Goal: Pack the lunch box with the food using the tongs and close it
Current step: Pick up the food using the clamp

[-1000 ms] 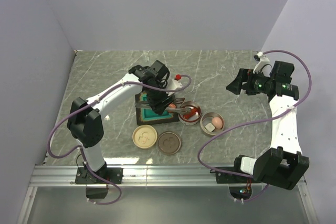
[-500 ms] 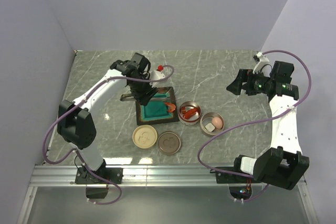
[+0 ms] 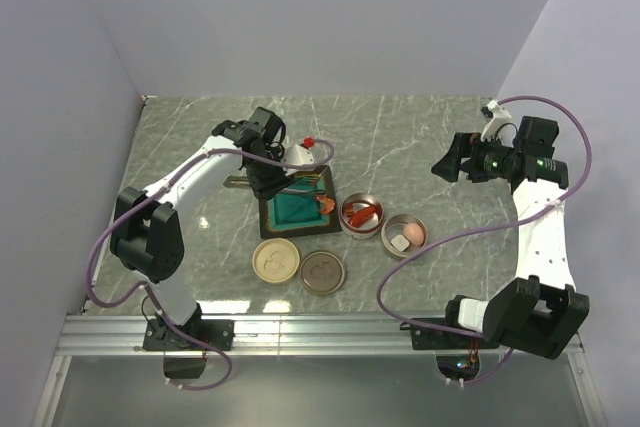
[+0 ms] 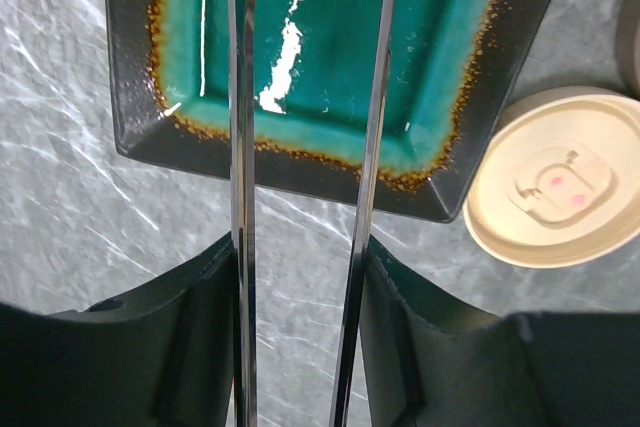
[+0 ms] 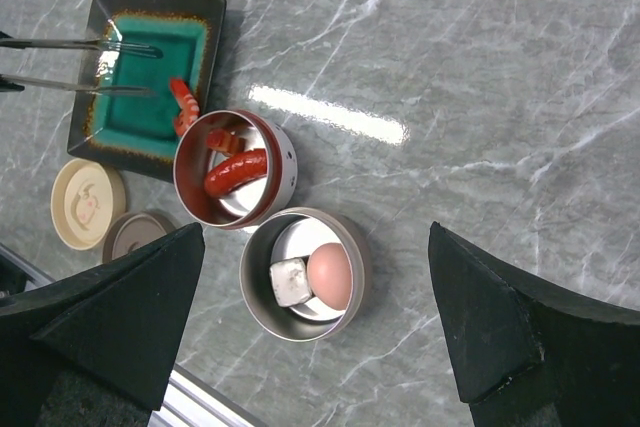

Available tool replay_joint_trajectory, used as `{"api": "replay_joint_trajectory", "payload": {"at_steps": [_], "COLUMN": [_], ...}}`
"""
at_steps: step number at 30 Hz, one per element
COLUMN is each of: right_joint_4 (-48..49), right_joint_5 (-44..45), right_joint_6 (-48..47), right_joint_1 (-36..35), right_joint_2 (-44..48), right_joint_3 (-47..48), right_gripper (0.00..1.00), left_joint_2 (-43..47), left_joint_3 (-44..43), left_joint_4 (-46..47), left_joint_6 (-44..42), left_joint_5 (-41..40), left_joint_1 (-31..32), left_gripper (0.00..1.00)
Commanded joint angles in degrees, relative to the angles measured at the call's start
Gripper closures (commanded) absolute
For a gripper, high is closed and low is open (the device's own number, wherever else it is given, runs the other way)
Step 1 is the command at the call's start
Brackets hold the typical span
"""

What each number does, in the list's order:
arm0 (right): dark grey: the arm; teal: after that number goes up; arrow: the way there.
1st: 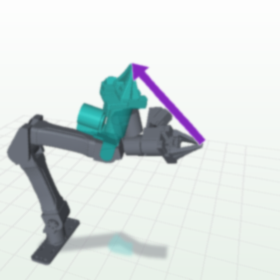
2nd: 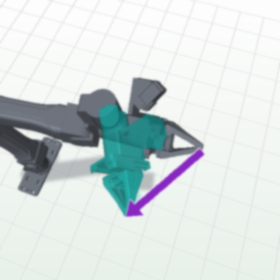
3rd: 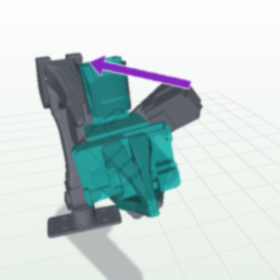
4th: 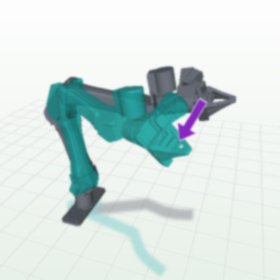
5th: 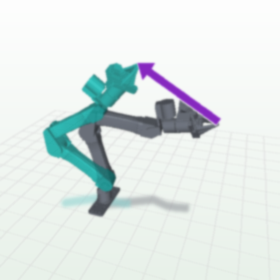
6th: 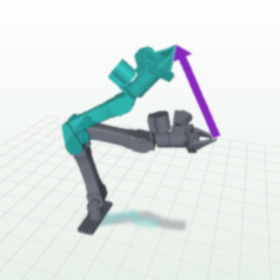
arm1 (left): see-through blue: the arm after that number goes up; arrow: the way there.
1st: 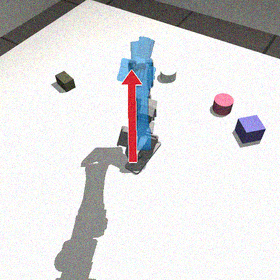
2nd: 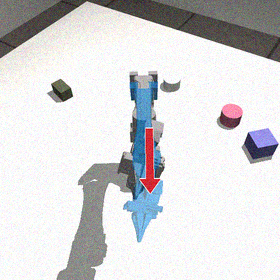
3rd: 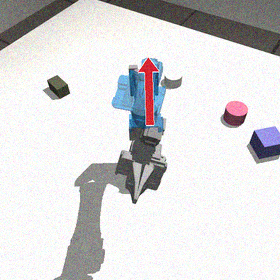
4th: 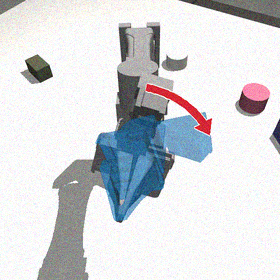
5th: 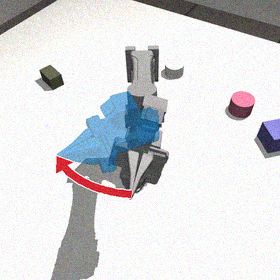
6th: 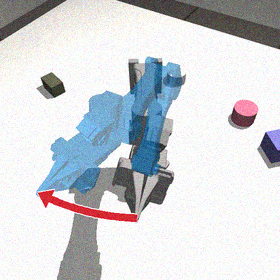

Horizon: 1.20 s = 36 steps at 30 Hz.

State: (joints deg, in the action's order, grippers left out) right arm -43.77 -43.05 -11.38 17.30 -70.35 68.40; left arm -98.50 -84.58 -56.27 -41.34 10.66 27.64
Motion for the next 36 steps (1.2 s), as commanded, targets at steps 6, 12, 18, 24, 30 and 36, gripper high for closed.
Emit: {"api": "replay_joint_trajectory", "payload": {"at_steps": [6, 12, 18, 24, 30, 36], "right_joint_4": [0.3, 0.2, 0.1, 0.0, 0.1, 0.3], "right_joint_5": [0.2, 0.4, 0.7, 0.8, 0.4, 0.2], "right_joint_6": [-0.5, -0.6, -0.8, -1.0, -0.8, -0.8], "right_joint_1": [0.3, 0.5, 0.3, 0.4, 0.4, 0.4], "right_joint_2": [-0.3, -0.5, -0.6, -0.9, -1.1, -0.9], "right_joint_3": [2.3, 2.4, 2.5, 2.5, 2.7, 2.6], "right_gripper": [0.00, 0.00, 0.00, 0.00, 0.00, 0.00], "left_joint_2": [-2.4, -4.4, -4.8, -4.6, -3.0, -0.3], "left_joint_3": [0.4, -0.6, 0.3, 1.4, 2.9, 4.3], "left_joint_4": [3.1, 2.4, 2.2, 0.6, -0.6, -1.1], "left_joint_6": [-3.7, -3.7, -4.2, -5.6, -5.9, -4.0], "left_joint_5": [-0.2, 0.7, 1.2, 1.6, 1.0, 0.9], "left_joint_1": [0.0, 0.0, 0.0, 0.0, 0.0, -0.5], "left_gripper": [0.50, 0.50, 0.52, 0.56, 0.71, 0.81]}}
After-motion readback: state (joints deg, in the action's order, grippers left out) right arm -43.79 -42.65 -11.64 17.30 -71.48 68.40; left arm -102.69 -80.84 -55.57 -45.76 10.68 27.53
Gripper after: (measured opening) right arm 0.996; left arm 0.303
